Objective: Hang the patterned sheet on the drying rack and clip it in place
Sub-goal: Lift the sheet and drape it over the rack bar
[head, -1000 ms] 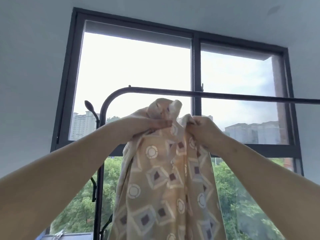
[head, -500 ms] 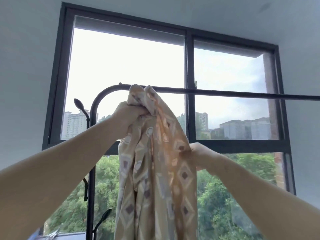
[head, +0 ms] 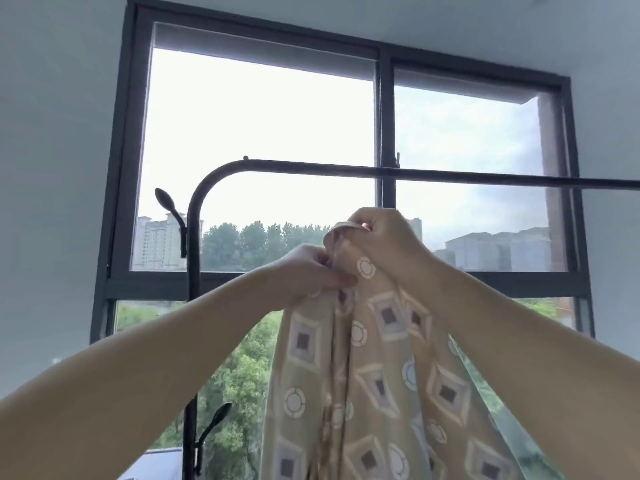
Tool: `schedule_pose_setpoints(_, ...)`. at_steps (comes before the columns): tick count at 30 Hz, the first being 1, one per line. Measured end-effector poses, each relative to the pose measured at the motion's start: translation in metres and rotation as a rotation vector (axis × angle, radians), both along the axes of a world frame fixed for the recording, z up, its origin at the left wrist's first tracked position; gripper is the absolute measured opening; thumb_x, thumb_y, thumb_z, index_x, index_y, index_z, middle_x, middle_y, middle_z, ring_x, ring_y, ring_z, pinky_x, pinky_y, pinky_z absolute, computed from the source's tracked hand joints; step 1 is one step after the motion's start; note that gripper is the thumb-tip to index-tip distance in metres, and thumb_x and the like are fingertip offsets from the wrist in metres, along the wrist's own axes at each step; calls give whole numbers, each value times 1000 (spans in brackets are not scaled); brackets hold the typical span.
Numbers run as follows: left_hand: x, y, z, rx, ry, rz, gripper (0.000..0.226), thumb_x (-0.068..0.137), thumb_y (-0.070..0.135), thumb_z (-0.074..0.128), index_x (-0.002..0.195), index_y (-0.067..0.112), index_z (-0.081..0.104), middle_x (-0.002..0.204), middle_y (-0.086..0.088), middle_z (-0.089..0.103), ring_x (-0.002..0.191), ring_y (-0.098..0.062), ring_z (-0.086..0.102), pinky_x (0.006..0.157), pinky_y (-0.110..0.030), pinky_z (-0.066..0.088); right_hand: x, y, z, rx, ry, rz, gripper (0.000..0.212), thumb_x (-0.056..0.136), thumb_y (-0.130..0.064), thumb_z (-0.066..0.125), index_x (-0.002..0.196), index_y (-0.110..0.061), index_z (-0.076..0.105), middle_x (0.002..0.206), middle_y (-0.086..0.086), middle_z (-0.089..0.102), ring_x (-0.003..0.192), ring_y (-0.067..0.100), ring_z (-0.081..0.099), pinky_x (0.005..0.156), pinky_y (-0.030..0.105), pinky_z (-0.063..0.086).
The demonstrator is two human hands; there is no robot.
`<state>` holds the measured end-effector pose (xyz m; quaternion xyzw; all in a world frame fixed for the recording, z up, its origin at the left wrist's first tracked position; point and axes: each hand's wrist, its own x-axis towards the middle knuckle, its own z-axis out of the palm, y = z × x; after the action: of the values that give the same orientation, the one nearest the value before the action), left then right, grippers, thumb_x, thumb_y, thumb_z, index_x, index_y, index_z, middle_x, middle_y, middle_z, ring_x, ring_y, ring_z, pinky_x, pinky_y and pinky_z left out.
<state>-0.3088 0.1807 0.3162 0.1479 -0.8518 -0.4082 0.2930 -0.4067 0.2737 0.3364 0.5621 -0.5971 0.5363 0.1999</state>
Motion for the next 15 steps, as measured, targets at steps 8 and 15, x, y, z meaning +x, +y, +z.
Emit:
schedule_pose_setpoints(8, 3, -28, 19, 44, 434, 193, 3, 76, 3, 64, 78, 6, 64, 69, -12, 55, 69, -21, 52, 61, -30, 43, -27, 18, -37, 878, -46, -154, 15, 81, -15, 68, 67, -16, 62, 62, -2, 52, 50, 8, 47, 42, 18, 33)
schedule_pose_setpoints(15, 20, -29, 25, 315, 515, 44, 13, 91, 4, 49, 81, 3, 57, 66, -11, 56, 39, -13, 57, 41, -18, 48, -27, 16, 5, 53, -254, -152, 15, 94, -13, 41, 84, -12, 52, 71, 1, 52, 59, 12, 45, 47, 21, 32)
